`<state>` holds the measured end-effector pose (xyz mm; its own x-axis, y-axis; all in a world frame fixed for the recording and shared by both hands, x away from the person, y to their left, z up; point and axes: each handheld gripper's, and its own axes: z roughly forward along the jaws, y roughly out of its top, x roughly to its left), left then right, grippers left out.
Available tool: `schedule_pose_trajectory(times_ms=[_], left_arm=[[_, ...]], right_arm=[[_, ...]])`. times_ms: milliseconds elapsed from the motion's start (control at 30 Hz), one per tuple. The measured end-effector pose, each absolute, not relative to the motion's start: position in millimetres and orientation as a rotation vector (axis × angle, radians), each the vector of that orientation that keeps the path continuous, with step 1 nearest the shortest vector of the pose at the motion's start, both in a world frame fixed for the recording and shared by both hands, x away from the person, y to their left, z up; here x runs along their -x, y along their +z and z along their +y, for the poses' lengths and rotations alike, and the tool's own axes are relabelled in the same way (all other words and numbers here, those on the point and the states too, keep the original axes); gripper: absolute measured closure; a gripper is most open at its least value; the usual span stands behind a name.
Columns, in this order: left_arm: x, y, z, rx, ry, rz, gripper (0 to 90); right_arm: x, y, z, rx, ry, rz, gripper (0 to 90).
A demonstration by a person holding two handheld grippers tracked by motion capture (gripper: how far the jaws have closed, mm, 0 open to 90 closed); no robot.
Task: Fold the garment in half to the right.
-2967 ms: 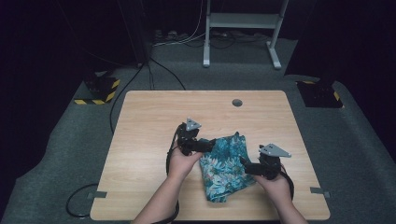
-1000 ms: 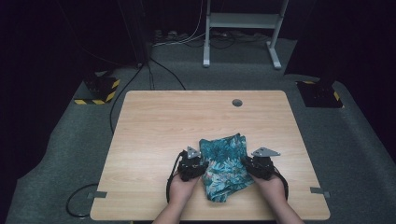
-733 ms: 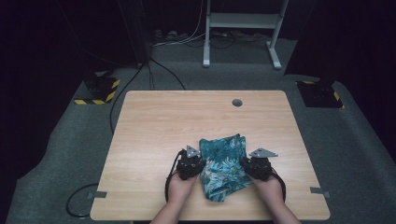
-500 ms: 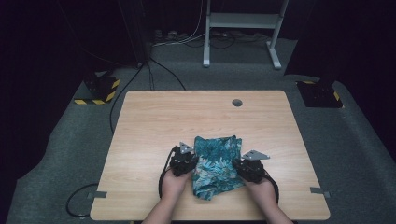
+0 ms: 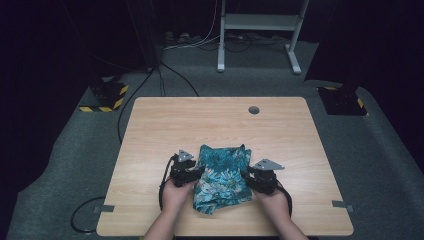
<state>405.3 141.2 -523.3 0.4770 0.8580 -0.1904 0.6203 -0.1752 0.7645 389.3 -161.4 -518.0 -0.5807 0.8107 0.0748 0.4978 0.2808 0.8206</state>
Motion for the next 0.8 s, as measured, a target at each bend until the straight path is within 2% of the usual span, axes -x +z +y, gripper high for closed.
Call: schedule_pose_trajectory(times_ms=[133,233,500,633,800], left_arm=[[-420.7,-514.8,139.1,-1.865,0.382,1.234,34.6],[-433.5,-512.5,138.9,-1.845,0.375,1.238,32.9],[-463.5,-508.4,136.2,-1.809,0.408,1.26,43.7],[-473.9,-508.1,134.7,-1.791,0.387,1.285,44.3],[-476.8,-514.2,131.4,-1.791,0.334,1.282,56.1]], right_arm=[[-403.0,-509.3,-172.4,-1.209,1.256,2.111,62.5],[-413.3,-505.5,-176.3,-1.222,1.285,2.049,62.8],[-440.7,-505.6,-168.4,-1.228,1.295,2.002,65.0],[-450.4,-509.8,-161.9,-1.27,1.304,2.013,65.6],[-458.7,-516.4,-156.6,-1.299,1.321,2.025,65.7]])
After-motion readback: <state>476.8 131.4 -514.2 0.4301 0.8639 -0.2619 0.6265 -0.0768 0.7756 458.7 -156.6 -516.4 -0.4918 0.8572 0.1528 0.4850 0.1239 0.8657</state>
